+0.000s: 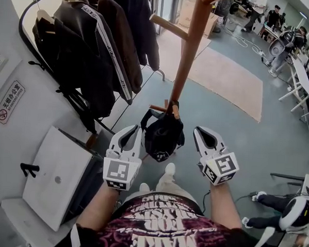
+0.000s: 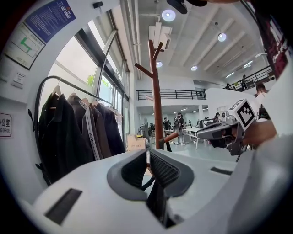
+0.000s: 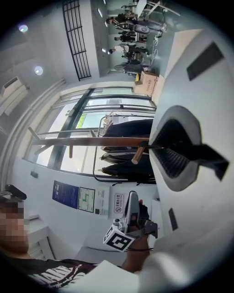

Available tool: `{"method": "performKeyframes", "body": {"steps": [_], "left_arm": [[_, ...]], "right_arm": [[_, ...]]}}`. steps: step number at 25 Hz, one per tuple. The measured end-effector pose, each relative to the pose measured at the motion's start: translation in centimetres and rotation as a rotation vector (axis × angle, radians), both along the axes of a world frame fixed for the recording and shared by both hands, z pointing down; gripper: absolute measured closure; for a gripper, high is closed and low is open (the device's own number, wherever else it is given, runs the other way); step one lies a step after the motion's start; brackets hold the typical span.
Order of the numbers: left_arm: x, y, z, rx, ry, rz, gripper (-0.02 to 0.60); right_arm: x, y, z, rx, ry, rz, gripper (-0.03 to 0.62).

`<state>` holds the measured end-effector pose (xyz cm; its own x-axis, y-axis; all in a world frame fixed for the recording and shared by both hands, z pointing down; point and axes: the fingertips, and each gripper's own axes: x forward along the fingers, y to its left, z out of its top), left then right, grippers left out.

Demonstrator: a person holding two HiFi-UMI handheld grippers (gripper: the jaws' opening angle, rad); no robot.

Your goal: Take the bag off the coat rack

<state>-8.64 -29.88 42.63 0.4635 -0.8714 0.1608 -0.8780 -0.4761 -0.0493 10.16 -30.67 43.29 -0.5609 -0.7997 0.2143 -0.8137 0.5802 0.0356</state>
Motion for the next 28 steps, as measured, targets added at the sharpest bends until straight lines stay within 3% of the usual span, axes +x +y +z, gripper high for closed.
{"method": "performKeyframes", "body": {"steps": [12, 28], "left_arm": [[2.7, -3.0, 3.8, -0.089, 0.027, 0.031, 0.483], [7.7, -7.3, 8.5, -0.144, 0.000, 0.124, 0.476]], "right_arm": [[0.1, -3.5, 4.7, -0.099, 0.026, -0.051, 0.509], [-2.3, -6.7, 9.8, -0.182, 0.033, -0.130, 0.493]]}}
